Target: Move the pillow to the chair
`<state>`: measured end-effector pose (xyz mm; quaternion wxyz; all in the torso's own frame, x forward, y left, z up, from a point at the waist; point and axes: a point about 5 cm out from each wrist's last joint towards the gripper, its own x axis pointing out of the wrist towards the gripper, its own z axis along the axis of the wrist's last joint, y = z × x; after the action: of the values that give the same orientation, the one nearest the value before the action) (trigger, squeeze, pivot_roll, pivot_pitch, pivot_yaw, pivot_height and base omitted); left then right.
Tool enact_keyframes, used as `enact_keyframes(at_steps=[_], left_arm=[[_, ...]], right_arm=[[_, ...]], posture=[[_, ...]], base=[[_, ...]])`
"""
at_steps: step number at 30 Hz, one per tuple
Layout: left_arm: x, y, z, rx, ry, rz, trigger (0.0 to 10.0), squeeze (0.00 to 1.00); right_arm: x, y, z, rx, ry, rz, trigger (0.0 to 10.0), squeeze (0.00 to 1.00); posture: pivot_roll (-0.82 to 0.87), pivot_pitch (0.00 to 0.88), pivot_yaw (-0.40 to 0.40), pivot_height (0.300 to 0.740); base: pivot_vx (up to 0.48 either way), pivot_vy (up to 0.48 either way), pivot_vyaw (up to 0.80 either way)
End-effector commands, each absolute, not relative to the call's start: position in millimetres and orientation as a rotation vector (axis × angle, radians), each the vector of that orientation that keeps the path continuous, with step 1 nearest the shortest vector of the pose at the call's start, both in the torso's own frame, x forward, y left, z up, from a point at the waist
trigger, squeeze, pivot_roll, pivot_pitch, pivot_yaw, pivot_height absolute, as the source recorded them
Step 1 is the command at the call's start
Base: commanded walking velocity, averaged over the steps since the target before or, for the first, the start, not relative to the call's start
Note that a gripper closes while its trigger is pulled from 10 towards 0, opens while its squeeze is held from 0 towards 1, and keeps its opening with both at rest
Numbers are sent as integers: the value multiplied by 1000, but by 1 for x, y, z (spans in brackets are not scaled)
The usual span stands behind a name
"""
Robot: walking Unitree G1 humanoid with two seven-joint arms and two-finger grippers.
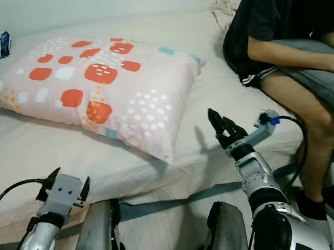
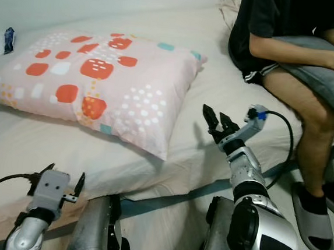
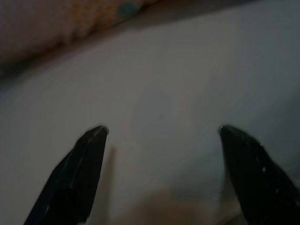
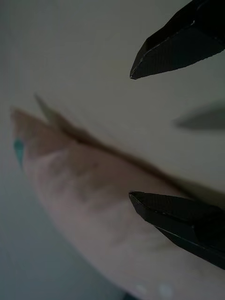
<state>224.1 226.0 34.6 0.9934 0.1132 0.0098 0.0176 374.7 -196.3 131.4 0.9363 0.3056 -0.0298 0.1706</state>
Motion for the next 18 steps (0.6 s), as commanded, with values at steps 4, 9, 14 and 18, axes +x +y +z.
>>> enact_keyframes(at_steps=[4,9,14,18], left_arm=[[231,221,70,-123,-102,12,10000,0],[238,205,125,-351,-275,-149,10000,0],[231,199,129,-347,-272,-169,10000,0],[223,199,132,-373,-247,-187,10000,0]], right_arm=[[379,-188,140,656,-89,397,10000,0],[387,-178,162,619,-165,471,10000,0],[388,-168,167,623,-179,521,10000,0],[390,-158,173,658,-198,569,10000,0]], posture=[[175,332,43,393],[187,344,46,368],[206,368,56,343],[221,388,63,328]], base=[[0,0,0],[0,0,0],[0,0,0],[0,0,0]])
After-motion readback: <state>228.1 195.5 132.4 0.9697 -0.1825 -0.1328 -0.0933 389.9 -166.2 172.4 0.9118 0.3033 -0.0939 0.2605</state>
